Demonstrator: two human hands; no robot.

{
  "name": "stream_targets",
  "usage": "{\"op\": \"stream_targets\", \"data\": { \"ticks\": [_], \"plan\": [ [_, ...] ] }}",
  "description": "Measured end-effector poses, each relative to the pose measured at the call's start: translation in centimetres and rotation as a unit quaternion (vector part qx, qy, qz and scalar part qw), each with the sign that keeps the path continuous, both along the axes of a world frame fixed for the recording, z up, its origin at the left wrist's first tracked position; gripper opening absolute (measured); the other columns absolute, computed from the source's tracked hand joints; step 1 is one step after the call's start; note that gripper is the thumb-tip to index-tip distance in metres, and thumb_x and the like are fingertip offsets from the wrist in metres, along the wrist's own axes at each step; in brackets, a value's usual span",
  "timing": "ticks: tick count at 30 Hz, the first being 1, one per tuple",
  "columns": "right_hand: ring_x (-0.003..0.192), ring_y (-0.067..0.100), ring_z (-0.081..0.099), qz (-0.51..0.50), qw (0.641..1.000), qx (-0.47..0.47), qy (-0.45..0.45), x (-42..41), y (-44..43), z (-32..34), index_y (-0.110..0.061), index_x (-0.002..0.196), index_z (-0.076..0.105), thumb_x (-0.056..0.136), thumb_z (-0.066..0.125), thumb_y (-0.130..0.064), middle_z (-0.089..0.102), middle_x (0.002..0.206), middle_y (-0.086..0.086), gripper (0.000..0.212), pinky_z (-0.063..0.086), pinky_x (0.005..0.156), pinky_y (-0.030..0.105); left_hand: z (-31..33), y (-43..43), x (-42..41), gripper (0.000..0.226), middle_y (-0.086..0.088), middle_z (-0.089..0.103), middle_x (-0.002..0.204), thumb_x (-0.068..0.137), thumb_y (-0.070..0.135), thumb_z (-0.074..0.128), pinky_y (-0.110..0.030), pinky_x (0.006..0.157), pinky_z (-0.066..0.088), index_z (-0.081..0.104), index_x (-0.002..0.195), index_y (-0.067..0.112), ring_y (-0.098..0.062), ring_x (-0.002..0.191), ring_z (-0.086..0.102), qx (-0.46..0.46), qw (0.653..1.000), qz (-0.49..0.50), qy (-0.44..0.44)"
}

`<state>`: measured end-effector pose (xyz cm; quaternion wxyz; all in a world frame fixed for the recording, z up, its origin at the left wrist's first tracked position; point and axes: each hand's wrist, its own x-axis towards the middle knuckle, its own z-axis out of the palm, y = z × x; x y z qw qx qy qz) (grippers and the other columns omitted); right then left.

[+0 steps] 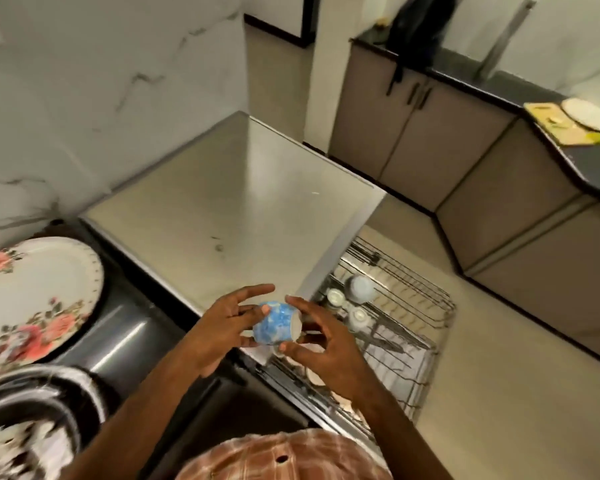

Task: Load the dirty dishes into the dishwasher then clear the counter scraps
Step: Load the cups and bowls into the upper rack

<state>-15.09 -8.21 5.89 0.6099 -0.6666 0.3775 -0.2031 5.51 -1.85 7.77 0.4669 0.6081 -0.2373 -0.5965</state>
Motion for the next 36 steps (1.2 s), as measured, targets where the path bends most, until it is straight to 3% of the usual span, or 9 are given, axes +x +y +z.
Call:
{"op": "stream_targets", "data": {
  "ticks": [3, 7, 11, 14, 18, 22, 27, 31, 36],
  "plan": [
    [0.118, 0.011, 0.065, -0.014, 1.0, -0.008, 0.013, -3.9, -1.8, -0.9, -0.033, 0.14, 0.059, 0.085, 0.086, -0.017, 0.063, 0.13, -0.021, 0.064, 0.058, 0.096, 0.032, -0.8, -3.3, -3.6, 0.028, -0.009, 0.075, 0.112, 0.097, 0.02, 0.065, -0.046, 0.086, 0.059, 0.068, 0.124, 0.03, -0.027, 0.101, 0.073, 0.042, 0.998, -0.034, 0.007],
    [0.112, 0.015, 0.069, -0.037, 0.999, -0.007, 0.014, -7.7, -4.1, -3.1, -0.032, 0.135, 0.061, 0.082, 0.088, -0.017, 0.067, 0.129, -0.008, 0.062, 0.06, 0.089, 0.035, -2.0, -6.3, -7.3, 0.026, -0.009, 0.077, 0.108, 0.097, 0.018, 0.065, -0.035, 0.07, 0.061, 0.067, 0.122, 0.024, -0.02, 0.093, 0.075, 0.075, 0.996, -0.046, 0.015],
    [0.106, 0.014, 0.072, -0.092, 0.995, 0.009, 0.029, -11.5, -6.8, -6.8, -0.034, 0.129, 0.062, 0.079, 0.09, -0.027, 0.07, 0.124, -0.008, 0.058, 0.063, 0.082, 0.035, -4.4, -8.9, -10.1, 0.028, -0.005, 0.076, 0.111, 0.095, 0.021, 0.069, -0.038, 0.084, 0.062, 0.065, 0.123, 0.023, -0.023, 0.108, 0.072, 0.079, 0.996, -0.03, -0.041],
    [0.102, 0.018, 0.073, -0.145, 0.985, 0.02, 0.09, -14.3, -9.2, -11.4, -0.03, 0.126, 0.059, 0.079, 0.091, -0.027, 0.069, 0.12, -0.001, 0.057, 0.065, 0.077, 0.034, -6.2, -9.9, -11.0, 0.027, 0.009, 0.072, 0.117, 0.093, 0.031, 0.072, -0.04, 0.096, 0.056, 0.068, 0.119, 0.036, -0.011, 0.113, 0.067, 0.073, 0.988, -0.039, -0.132],
    [0.101, 0.016, 0.07, -0.139, 0.964, 0.024, 0.226, -16.8, -11.1, -17.8, -0.024, 0.125, 0.056, 0.077, 0.089, -0.038, 0.068, 0.118, -0.005, 0.06, 0.063, 0.08, 0.04, -7.3, -9.7, -12.3, 0.024, 0.021, 0.071, 0.118, 0.091, 0.04, 0.072, -0.043, 0.103, 0.052, 0.069, 0.113, 0.048, -0.002, 0.113, 0.064, 0.085, 0.981, -0.059, -0.162],
    [0.098, 0.024, 0.069, -0.144, 0.931, 0.044, 0.331, -16.5, -12.1, -22.6, -0.017, 0.123, 0.056, 0.079, 0.081, -0.056, 0.072, 0.115, 0.006, 0.064, 0.06, 0.082, 0.041, -7.4, -9.0, -13.4, 0.02, 0.024, 0.07, 0.116, 0.092, 0.041, 0.071, -0.041, 0.101, 0.054, 0.07, 0.11, 0.049, 0.003, 0.108, 0.065, 0.105, 0.978, -0.051, -0.171],
    [0.111, 0.035, 0.066, -0.147, 0.9, 0.087, 0.402, -15.4, -12.7, -26.7, -0.002, 0.13, 0.056, 0.085, 0.073, -0.062, 0.069, 0.124, 0.018, 0.077, 0.056, 0.091, 0.041, -7.3, -8.0, -13.9, 0.021, 0.024, 0.07, 0.113, 0.094, 0.041, 0.067, -0.028, 0.096, 0.053, 0.07, 0.115, 0.042, 0.014, 0.098, 0.062, 0.124, 0.97, -0.047, -0.205],
    [0.118, 0.037, 0.062, -0.104, 0.879, 0.086, 0.458, -14.9, -12.9, -29.0, 0.003, 0.131, 0.058, 0.09, 0.066, -0.064, 0.065, 0.129, 0.021, 0.079, 0.05, 0.094, 0.038, -7.4, -7.2, -14.0, 0.022, 0.021, 0.071, 0.111, 0.095, 0.041, 0.067, -0.025, 0.095, 0.053, 0.07, 0.116, 0.037, 0.012, 0.099, 0.064, 0.135, 0.966, -0.03, -0.218],
    [0.089, 0.032, 0.071, -0.101, 0.871, 0.072, 0.475, -14.9, -13.2, -32.8, 0.003, 0.112, 0.069, 0.083, 0.061, -0.076, 0.074, 0.1, 0.017, 0.084, 0.058, 0.079, 0.036, -7.5, -5.9, -13.7, 0.022, 0.024, 0.071, 0.112, 0.094, 0.043, 0.067, -0.033, 0.1, 0.054, 0.07, 0.115, 0.038, 0.007, 0.105, 0.065, 0.157, 0.964, -0.003, -0.214]
  ]
}}
